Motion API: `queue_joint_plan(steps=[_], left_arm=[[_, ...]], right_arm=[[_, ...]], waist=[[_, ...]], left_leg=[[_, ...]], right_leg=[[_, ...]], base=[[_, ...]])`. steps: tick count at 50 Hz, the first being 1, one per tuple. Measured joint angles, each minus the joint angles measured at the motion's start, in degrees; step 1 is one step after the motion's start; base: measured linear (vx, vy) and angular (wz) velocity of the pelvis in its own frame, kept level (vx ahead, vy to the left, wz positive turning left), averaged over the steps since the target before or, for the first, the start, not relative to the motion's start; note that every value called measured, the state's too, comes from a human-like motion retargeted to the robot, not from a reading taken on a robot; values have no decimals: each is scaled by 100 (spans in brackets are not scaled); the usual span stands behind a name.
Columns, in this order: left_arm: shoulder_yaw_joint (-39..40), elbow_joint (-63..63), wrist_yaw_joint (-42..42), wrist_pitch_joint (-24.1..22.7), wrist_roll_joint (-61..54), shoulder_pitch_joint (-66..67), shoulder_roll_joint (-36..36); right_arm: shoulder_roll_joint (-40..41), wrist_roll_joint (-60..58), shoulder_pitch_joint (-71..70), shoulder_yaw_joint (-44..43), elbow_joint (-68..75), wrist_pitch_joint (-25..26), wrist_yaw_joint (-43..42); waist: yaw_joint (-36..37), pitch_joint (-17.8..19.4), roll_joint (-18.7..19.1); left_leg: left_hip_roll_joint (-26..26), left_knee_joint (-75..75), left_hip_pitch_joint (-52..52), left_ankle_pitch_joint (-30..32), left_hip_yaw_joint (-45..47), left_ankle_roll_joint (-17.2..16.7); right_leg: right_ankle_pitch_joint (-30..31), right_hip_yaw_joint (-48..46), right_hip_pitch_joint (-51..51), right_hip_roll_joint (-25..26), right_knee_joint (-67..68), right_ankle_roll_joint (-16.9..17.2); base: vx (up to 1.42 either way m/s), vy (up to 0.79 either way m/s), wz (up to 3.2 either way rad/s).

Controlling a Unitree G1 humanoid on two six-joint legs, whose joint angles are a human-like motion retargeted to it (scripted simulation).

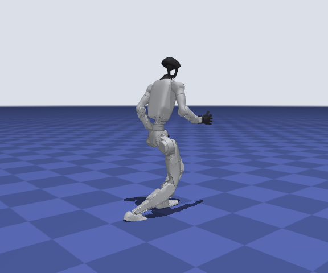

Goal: Run

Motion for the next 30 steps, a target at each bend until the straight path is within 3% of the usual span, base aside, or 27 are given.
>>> queue_joint_plan(steps=[3, 5, 7, 10, 12, 15, 18, 20, 22, 25, 28, 30], left_arm=[[238, 218, -38, 67, 360, 316, 200], [292, 201, 275, 101, 808, 52, 296], [214, -62, 684, 68, 1160, -663, 436], [46, -769, 1103, -118, 1243, -1969, 553], [-63, -1340, 1115, -415, 1089, -2697, 586], [-243, -2117, 1168, -719, 918, -3342, 593], [-381, -2101, 1255, -634, 692, -3127, 393], [-457, -1403, 1212, -301, 532, -2606, 144], [-477, -236, 983, 69, 413, -1944, -197], [-367, 1079, 384, 303, 392, -777, -323], [-112, 1408, -196, 217, 229, 360, -99], [110, 1388, -313, 182, 62, 938, -14]], right_arm=[[-39, -388, -45, 95, -256, 26, 75], [90, -722, 213, 170, 3, 144, 113], [219, -898, 622, 242, 664, 294, 199], [335, -800, 1387, 325, 1933, 456, 493], [330, -572, 1966, 273, 2555, 561, 710], [338, -145, 2668, 64, 2977, 733, 883], [405, 41, 2651, -86, 3068, 715, 661], [422, 106, 1982, -174, 2974, 598, 247], [406, 162, 1113, -203, 2515, 383, -214], [153, 186, 308, -138, 1133, 109, -358], [-194, 64, -157, -23, -214, -157, -180], [-324, -68, -377, -30, -851, -262, -144]], waist=[[-66, -218, -571], [-284, -295, -845], [-590, -344, -886], [-1081, -379, -642], [-1344, -361, -342], [-1532, -370, 144], [-1421, -318, 269], [-1092, -188, 454], [-679, -252, 611], [-269, -403, 224], [-3, -524, -436], [55, -567, -758]], left_leg=[[-630, -7, 59, 87, 277, 384], [-970, 5, 397, -94, 327, 616], [-1154, -380, 1125, -376, 161, 605], [-1153, -1380, 2650, -341, -311, 163], [-841, -1854, 3647, 93, -492, -316], [32, -1392, 4487, 914, -341, -846], [576, 265, 4524, 1299, -122, -771], [1175, 1574, 3882, 1039, 29, -442], [1622, 2143, 2762, 383, 111, -106], [1236, 1264, 1441, -255, 386, 160], [392, -824, 769, -78, 818, 5], [-182, -1753, 475, 8, 894, 28]], right_leg=[[1135, 219, -202, -728, 1369, 388], [2065, 339, -763, -1194, 2648, 393], [1979, 382, -1568, -1402, 3404, 90], [1231, 155, -2709, -1241, 3111, -210], [968, -163, -3152, -896, 1891, -193], [709, -562, -3388, -133, 84, -205], [82, -661, -3208, 90, 793, -836], [-197, -699, -2909, 404, 1048, -1283], [-197, -654, -2506, 712, 694, -1350], [-108, -191, -1580, 509, 245, -670], [969, 126, -725, -180, -80, 336], [1619, 241, -345, -617, 241, 793]], base=[[-1, 2, 0], [-3, 6, -3], [-1, 3, -1], [4, -1, 16], [8, -7, 30], [0, -8, 17], [-7, -5, -10], [-12, -4, -73], [-7, 0, -98], [8, 3, -17], [8, 8, 25], [-1, 8, 14]])
